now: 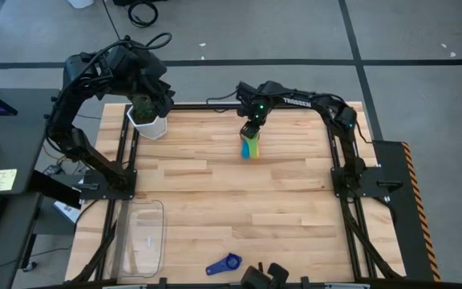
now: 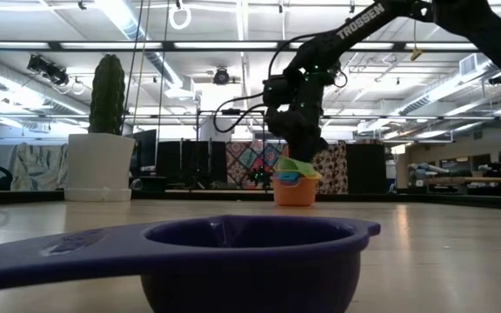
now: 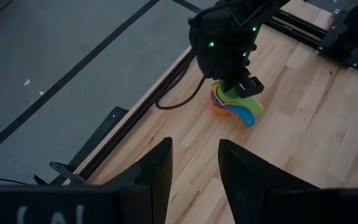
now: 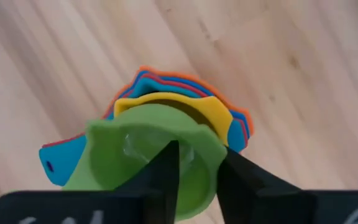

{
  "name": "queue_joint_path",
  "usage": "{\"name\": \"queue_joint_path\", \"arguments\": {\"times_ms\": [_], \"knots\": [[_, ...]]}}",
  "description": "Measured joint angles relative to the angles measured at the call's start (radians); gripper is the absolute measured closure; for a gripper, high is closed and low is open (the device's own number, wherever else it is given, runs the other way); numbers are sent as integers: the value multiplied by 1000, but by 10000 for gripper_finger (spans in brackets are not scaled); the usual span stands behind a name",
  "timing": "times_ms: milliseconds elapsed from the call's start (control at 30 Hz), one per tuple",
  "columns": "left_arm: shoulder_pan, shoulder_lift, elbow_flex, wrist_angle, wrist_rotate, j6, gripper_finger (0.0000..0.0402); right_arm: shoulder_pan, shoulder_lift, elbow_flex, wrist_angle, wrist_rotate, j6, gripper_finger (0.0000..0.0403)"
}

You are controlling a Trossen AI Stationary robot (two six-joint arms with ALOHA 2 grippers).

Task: Nest measuring cups in basket
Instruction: Stack the green measuring cup on top of the yellow measuring cup

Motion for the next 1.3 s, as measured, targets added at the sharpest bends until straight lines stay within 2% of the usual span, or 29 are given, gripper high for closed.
{"name": "queue_joint_path", "arguments": {"times_ms": [167, 667, 800, 1000, 1300], "knots": [[0, 0, 0, 0, 0, 0, 267, 0, -1, 0, -7, 19, 2, 283], [0, 0, 0, 0, 0, 2, 267, 2, -2, 0, -75, 3, -13, 283], [0, 0, 0, 0, 0, 2, 267, 2, -2, 0, -76, 2, -13, 306], [0, 0, 0, 0, 0, 4, 267, 2, -3, 1, -76, -31, -15, 383], [0, 0, 0, 0, 0, 4, 267, 4, -4, 1, -119, -53, -69, 390]]}}
